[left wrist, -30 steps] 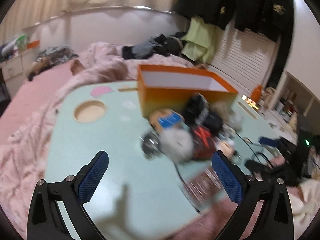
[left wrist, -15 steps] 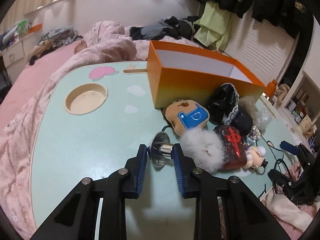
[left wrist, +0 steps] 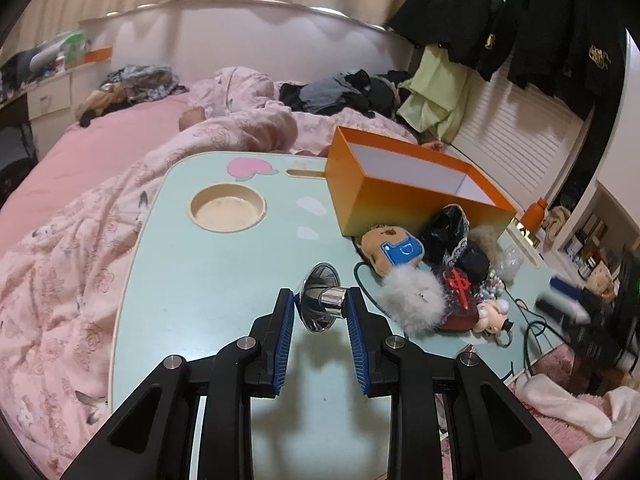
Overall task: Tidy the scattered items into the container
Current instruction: 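Grasp the silver metal cup with the left gripper and lift it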
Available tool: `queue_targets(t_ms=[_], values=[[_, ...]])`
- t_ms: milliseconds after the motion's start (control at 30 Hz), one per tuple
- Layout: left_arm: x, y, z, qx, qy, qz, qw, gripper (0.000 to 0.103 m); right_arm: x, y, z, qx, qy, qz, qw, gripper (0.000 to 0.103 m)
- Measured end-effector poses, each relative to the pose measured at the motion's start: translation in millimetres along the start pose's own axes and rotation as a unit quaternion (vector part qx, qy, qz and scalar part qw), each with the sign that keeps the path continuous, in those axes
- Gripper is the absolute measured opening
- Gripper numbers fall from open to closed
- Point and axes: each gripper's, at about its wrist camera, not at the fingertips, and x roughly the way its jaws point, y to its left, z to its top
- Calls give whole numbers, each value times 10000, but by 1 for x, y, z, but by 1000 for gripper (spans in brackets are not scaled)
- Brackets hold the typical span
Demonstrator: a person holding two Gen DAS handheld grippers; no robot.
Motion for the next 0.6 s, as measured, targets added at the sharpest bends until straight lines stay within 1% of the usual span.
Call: queue_targets(t_ms=[33, 67, 100, 167, 300, 333, 367, 400, 433, 467, 533, 600], values=[[1, -1, 0, -10, -4, -27, 10000, 25, -1, -5, 10, 168, -83, -38, 9998, 97], [1, -2, 0, 0, -10, -50, 10000, 25, 1, -11, 21, 342, -68, -86, 9994, 93], [2, -4, -1, 27, -7, -61, 10000, 25, 5, -14, 29, 452, -21, -127, 9989, 85], [3, -7, -2, 96, 25, -76, 9999, 25, 17, -21, 45, 625, 77, -157, 9979, 77], [5, -11, -4, 117, 68, -121, 9998, 25, 36, -20, 53, 750, 229, 108, 9969, 75], [5, -12, -4, 110, 69, -125, 9998, 25, 44, -18, 55, 741, 330, 218, 9965, 71], [5, -13, -4, 116, 69, -128, 9998, 25, 50, -17, 53, 727, 443, 208, 9962, 52], [5, -13, -4, 129, 69, -128, 9998, 25, 53, -16, 47, 732, 542, 191, 9957, 30], [5, -14, -5, 137, 66, -129, 9998, 25, 57, -18, 46, 813, 608, 332, 9943, 28], [4, -14, -4, 140, 61, -139, 9998, 25, 54, -21, 44, 962, 543, 474, 9927, 28], [4, -16, -4, 139, 47, -178, 9997, 25, 49, -25, 40, 1023, 473, 596, 9918, 28], [3, -19, -1, 157, 26, -201, 9997, 25, 41, -26, 37, 993, 328, 618, 9926, 27]])
